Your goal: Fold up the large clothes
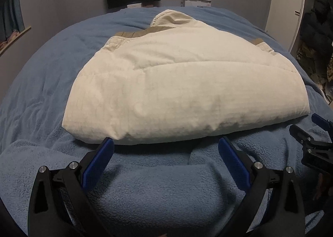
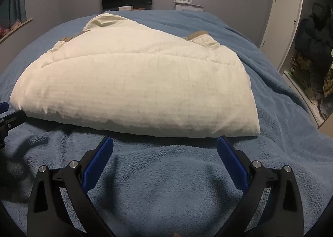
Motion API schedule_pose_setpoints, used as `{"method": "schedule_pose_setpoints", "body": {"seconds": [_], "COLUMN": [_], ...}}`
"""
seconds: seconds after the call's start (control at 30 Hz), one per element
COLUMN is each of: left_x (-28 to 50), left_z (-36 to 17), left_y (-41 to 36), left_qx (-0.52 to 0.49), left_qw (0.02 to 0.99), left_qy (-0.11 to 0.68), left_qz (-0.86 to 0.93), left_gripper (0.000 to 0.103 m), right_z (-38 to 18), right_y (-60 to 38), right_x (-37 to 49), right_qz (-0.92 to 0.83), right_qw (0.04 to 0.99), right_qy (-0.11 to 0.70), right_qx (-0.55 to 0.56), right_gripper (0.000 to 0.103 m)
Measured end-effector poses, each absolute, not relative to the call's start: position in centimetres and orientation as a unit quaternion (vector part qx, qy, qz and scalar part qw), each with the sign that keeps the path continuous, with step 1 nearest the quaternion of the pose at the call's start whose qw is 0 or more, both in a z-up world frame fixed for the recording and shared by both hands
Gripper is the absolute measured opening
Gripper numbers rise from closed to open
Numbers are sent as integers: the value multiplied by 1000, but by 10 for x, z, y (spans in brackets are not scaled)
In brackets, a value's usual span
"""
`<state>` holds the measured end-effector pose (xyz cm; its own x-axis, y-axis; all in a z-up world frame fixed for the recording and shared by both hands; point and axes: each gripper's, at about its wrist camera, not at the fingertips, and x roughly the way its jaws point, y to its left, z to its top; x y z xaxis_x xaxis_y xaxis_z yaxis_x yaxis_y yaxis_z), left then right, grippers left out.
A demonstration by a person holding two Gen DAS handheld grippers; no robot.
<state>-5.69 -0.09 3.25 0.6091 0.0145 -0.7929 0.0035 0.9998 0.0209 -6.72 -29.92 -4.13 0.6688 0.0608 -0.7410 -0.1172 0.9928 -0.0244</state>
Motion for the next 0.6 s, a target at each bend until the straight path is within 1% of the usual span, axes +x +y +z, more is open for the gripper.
{"method": "schedule_pose_setpoints", "body": {"seconds": [0.6], "left_x": [-58], "left_z": [31], "left_y": [-3], "left_qx": [15], "left_qw": [894], "left_qy": [447], "left_qz": [-2], "left_gripper": [96], "right_z": [-44], "right_y": [-299], "right_x": [-65], "right_qz": [46], "right_qw": [909], "right_qy": [412], "right_qx": [-32], "right_gripper": [95]}}
